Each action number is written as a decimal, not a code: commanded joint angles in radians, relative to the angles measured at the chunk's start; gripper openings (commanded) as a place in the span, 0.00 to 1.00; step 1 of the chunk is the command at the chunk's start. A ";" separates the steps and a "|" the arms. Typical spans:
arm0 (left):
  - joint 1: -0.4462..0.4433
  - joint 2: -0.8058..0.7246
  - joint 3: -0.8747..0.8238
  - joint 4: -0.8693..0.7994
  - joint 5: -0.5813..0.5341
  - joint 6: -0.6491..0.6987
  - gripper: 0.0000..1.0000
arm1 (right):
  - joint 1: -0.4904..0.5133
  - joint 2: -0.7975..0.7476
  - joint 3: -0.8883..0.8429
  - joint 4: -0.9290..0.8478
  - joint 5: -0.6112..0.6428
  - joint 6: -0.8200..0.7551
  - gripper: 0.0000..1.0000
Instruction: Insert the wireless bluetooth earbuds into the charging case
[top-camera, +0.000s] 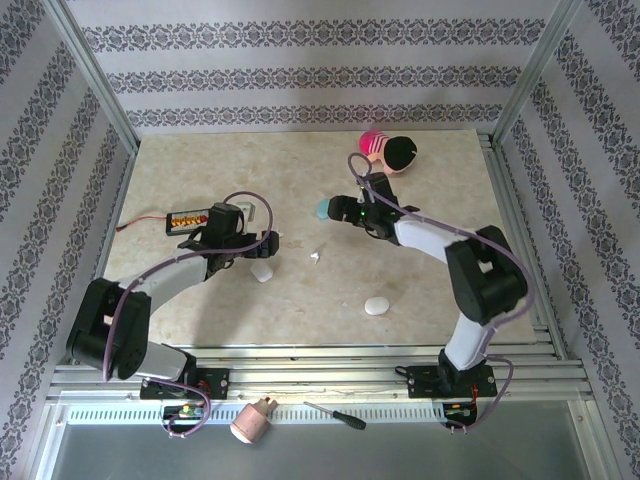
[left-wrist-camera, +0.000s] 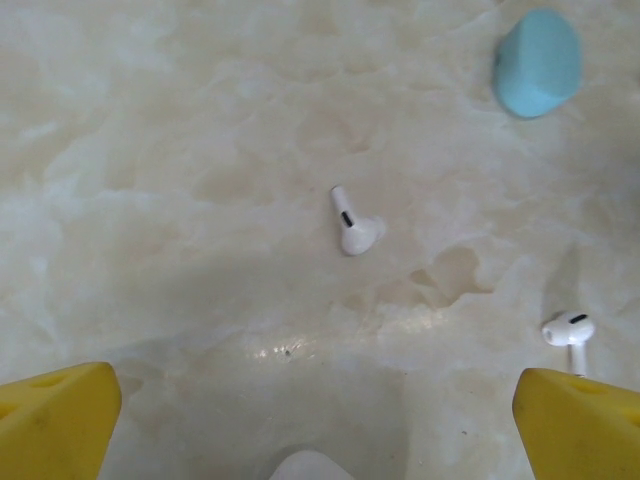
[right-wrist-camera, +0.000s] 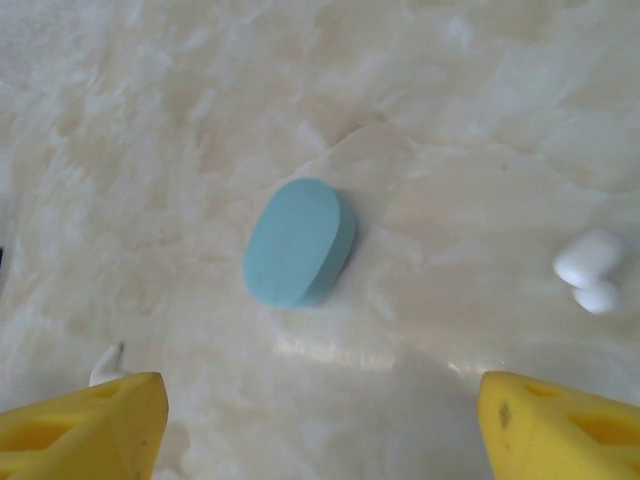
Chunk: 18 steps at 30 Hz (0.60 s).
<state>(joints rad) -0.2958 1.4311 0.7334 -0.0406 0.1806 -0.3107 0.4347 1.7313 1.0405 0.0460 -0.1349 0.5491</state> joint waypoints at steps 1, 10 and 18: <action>0.015 0.028 0.033 -0.097 0.016 -0.100 1.00 | 0.021 -0.112 -0.087 -0.062 -0.008 -0.199 0.83; 0.030 0.186 0.155 -0.229 0.127 -0.177 0.81 | 0.233 -0.261 -0.220 -0.041 0.008 -0.422 0.86; 0.017 0.219 0.146 -0.260 0.237 -0.222 0.78 | 0.294 -0.265 -0.247 0.016 0.024 -0.372 0.86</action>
<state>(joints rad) -0.2749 1.6634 0.8875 -0.2447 0.3714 -0.4881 0.7166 1.4834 0.8116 0.0132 -0.1383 0.1833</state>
